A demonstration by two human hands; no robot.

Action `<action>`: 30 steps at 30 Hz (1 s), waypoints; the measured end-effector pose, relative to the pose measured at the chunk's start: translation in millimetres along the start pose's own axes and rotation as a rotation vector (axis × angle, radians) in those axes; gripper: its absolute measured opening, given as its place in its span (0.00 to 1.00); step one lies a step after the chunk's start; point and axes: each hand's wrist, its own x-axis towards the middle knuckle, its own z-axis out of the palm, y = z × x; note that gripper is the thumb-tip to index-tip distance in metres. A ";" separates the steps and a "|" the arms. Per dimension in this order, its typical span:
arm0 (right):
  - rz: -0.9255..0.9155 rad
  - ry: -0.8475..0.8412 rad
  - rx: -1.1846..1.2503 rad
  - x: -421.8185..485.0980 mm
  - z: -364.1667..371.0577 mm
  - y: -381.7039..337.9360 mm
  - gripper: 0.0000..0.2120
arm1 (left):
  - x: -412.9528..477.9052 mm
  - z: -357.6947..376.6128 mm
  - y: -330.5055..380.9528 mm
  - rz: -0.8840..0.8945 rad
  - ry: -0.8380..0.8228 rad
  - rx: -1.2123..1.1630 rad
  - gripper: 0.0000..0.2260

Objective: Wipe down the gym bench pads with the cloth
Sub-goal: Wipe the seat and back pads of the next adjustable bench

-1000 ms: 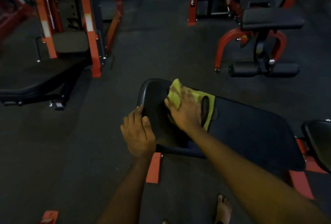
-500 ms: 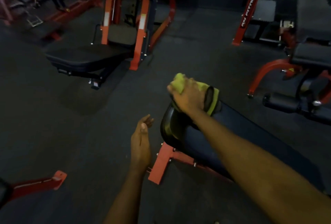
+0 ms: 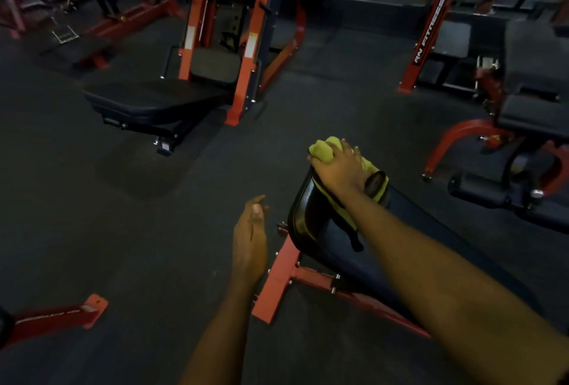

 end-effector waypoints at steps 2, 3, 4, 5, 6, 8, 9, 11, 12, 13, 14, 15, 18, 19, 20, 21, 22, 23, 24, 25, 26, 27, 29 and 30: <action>-0.021 0.066 -0.040 -15.3 12.1 0.5 0.33 | 3.1 6.3 1.3 -0.001 -0.035 -0.017 0.22; -0.088 0.115 -0.043 -39.8 21.5 7.3 0.33 | 4.9 10.7 2.3 -0.006 -0.047 -0.031 0.23; -0.170 0.158 -0.035 -70.3 30.7 18.3 0.33 | 7.8 16.8 5.0 -0.013 -0.053 -0.041 0.24; -0.236 0.169 -0.028 -101.7 39.5 33.2 0.34 | 11.6 23.7 8.0 -0.019 -0.061 -0.038 0.24; -0.281 0.171 -0.032 -127.5 46.0 48.2 0.35 | 16.5 31.7 11.9 -0.032 -0.076 -0.029 0.25; -0.288 0.141 -0.011 -140.2 49.3 74.0 0.38 | 27.6 51.8 20.4 -0.064 -0.131 0.016 0.24; -0.255 0.135 -0.013 -132.9 47.4 77.0 0.38 | 32.2 58.2 23.2 -0.069 -0.153 0.056 0.24; -0.111 0.126 -0.019 -100.1 39.6 80.5 0.37 | 37.8 73.8 25.8 -0.071 -0.191 0.162 0.25; -0.027 0.110 -0.003 -78.9 32.6 86.1 0.38 | 38.2 84.3 26.3 -0.072 -0.208 0.234 0.26; 0.033 0.093 0.009 -59.5 27.6 92.2 0.39 | 36.4 89.7 25.2 -0.070 -0.200 0.316 0.26; 0.068 0.088 0.017 -42.6 24.5 101.6 0.39 | 35.1 93.2 23.3 -0.053 -0.176 0.403 0.26; 0.095 0.085 0.021 -28.9 21.6 112.7 0.40 | 33.8 95.1 21.8 -0.034 -0.150 0.469 0.26; 0.196 0.093 0.028 -9.1 12.4 153.3 0.39 | 31.0 97.4 19.3 -0.017 -0.100 0.498 0.27; 0.259 0.104 0.047 -11.0 10.0 168.7 0.40 | 30.6 97.4 19.3 -0.016 -0.098 0.498 0.27; 0.314 0.107 0.064 -14.5 7.7 184.4 0.40 | 29.9 97.1 19.0 -0.022 -0.094 0.500 0.27; 0.372 0.108 0.090 -21.0 6.3 198.3 0.40 | 28.2 96.2 19.0 -0.020 -0.100 0.501 0.28; 0.444 0.120 0.127 -26.7 4.5 205.0 0.40 | 29.0 95.9 20.5 -0.010 -0.110 0.503 0.28; 0.503 0.149 0.153 -31.1 4.4 202.8 0.39 | 29.1 95.4 19.8 -0.015 -0.113 0.494 0.28; 0.539 0.201 0.167 -35.0 5.9 190.7 0.35 | 31.2 94.9 19.4 -0.021 -0.121 0.483 0.27; 0.517 0.270 0.154 -36.7 7.9 170.7 0.31 | 32.8 94.6 19.4 -0.041 -0.132 0.463 0.27; 0.434 0.328 0.127 -35.1 11.4 142.0 0.30 | 36.3 91.8 19.0 -0.069 -0.135 0.441 0.28; 0.328 0.349 0.105 -32.2 14.4 112.9 0.31 | 40.7 91.3 20.5 -0.087 -0.134 0.431 0.30; 0.120 0.254 0.076 -25.3 19.4 73.4 0.37 | 48.1 102.3 28.3 -0.055 -0.108 0.484 0.32; 0.026 0.187 0.065 -22.3 21.1 61.9 0.37 | 52.5 105.4 33.5 -0.011 -0.075 0.521 0.31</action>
